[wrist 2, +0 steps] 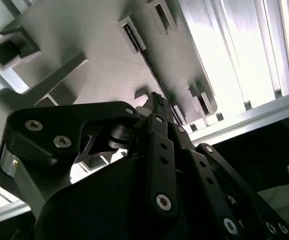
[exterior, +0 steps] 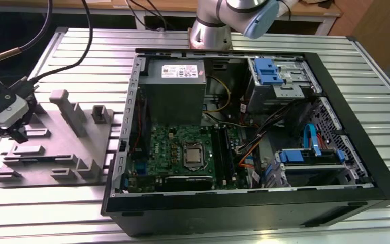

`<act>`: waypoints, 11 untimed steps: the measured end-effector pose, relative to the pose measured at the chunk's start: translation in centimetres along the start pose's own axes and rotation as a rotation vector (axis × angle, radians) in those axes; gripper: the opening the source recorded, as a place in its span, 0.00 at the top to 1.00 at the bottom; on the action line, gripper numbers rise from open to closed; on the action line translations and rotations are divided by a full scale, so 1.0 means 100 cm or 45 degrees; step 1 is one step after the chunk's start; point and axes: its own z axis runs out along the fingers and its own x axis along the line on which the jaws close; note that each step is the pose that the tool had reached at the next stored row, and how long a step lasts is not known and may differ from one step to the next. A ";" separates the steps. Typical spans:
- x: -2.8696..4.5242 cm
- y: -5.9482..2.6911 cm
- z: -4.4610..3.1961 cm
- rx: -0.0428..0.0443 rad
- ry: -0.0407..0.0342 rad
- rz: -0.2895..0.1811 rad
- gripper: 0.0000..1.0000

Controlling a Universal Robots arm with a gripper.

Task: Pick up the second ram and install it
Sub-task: 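Pick up the second ram and move it above second insertion slot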

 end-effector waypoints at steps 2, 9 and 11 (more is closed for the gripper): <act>0.0000 0.0000 0.0007 -0.001 0.0019 -0.046 0.90; 0.0001 -0.0002 0.0036 -0.005 0.0092 -0.207 0.90; 0.0001 -0.0002 0.0047 -0.006 0.0111 -0.253 0.90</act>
